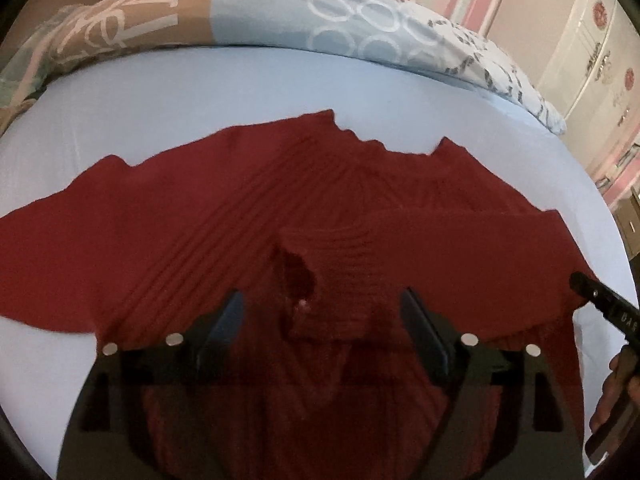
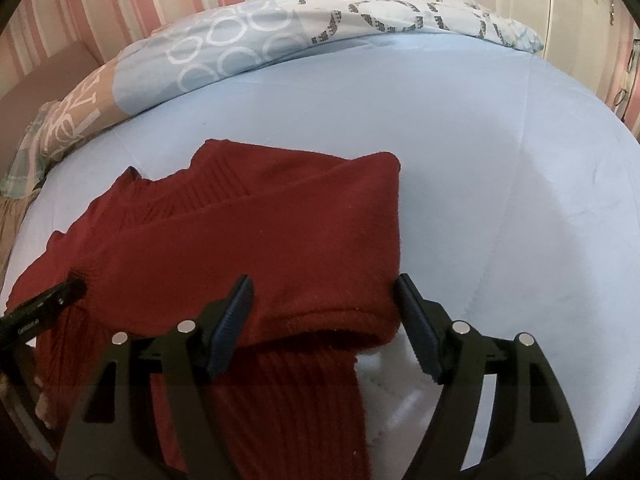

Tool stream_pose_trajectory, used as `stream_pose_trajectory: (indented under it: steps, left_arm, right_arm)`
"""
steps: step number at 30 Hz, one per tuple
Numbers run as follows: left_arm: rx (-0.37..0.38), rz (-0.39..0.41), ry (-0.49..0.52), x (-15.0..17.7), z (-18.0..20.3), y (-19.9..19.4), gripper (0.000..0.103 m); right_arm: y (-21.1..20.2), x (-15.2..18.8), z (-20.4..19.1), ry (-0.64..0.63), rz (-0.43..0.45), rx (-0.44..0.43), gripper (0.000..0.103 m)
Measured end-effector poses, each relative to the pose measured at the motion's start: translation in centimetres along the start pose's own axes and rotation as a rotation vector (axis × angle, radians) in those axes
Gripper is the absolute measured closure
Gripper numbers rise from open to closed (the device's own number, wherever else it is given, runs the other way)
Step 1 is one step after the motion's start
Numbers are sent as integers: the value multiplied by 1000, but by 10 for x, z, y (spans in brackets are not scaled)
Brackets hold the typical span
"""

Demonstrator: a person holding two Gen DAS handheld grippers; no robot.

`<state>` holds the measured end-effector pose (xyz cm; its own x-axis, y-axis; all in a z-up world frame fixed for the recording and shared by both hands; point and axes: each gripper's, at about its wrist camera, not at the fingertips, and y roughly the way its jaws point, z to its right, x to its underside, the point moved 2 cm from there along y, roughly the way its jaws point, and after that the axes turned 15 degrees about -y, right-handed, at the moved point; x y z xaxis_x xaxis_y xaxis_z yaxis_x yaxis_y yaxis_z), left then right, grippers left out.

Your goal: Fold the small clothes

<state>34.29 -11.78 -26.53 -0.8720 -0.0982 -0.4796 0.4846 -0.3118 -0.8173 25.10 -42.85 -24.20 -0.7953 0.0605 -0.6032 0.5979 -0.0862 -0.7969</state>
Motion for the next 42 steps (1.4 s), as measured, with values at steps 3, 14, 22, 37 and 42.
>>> stream_pose_trajectory:
  steps: [3,14,22,37,42]
  left_arm:
    - [-24,10,-15,2,-2,2,22]
    - [-33,6,-39,0,-11,7,79]
    - [-73,100,88,-9,-1,-10,91]
    - [-156,138,137,-38,-49,-8,96]
    - [-176,106,141,-28,-56,4,91]
  right_arm:
    - [1,0,-2,-8,1,4,29]
    - [3,8,1,15,0,8,30]
    - [-10,1,3,7,48,36,30]
    - [18,-16,-38,-104,5,-2,30]
    - [35,-3,-39,-119,-51,19,30]
